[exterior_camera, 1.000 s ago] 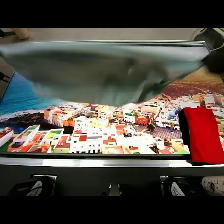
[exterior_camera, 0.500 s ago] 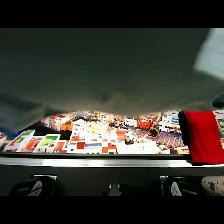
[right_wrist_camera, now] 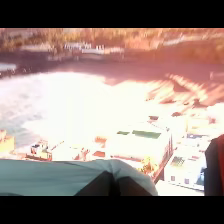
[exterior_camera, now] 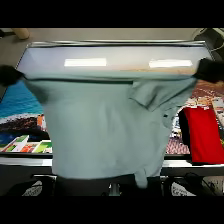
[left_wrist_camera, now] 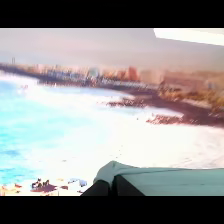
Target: Fold the shirts.
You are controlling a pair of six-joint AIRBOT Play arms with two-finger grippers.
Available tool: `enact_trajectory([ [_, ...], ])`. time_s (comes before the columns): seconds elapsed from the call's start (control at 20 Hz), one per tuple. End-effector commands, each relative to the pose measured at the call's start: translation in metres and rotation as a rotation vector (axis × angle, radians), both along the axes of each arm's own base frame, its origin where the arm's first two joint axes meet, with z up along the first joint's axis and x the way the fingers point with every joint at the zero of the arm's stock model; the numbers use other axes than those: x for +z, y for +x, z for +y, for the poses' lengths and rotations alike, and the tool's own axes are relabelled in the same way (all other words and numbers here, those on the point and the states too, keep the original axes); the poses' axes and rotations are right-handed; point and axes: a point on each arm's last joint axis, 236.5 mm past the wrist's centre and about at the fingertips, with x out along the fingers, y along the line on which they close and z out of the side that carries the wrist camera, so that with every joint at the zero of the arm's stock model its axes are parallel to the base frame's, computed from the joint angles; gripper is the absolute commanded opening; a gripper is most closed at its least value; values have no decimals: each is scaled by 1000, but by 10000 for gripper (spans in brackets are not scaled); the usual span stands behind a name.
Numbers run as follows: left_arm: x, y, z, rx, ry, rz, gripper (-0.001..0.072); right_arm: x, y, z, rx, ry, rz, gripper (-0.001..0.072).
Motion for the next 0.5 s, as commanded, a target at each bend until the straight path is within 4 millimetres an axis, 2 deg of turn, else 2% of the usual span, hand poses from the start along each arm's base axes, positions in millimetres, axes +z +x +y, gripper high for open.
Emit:
enact_trajectory([
  [0.0,-138,27,10,38,-49,242,27,-129,59,43,69,26,200,16],
  [0.1,-171,50,16,62,-65,270,28,-168,98,57,29,44,155,16],
  [0.15,-183,61,18,72,-77,275,28,-180,116,59,-14,71,124,16],
  [0.3,-208,94,20,99,-121,273,28,-190,154,55,-124,136,17,17],
  [0.45,-214,115,21,106,-145,260,28,-188,168,52,-141,136,-36,17],
])
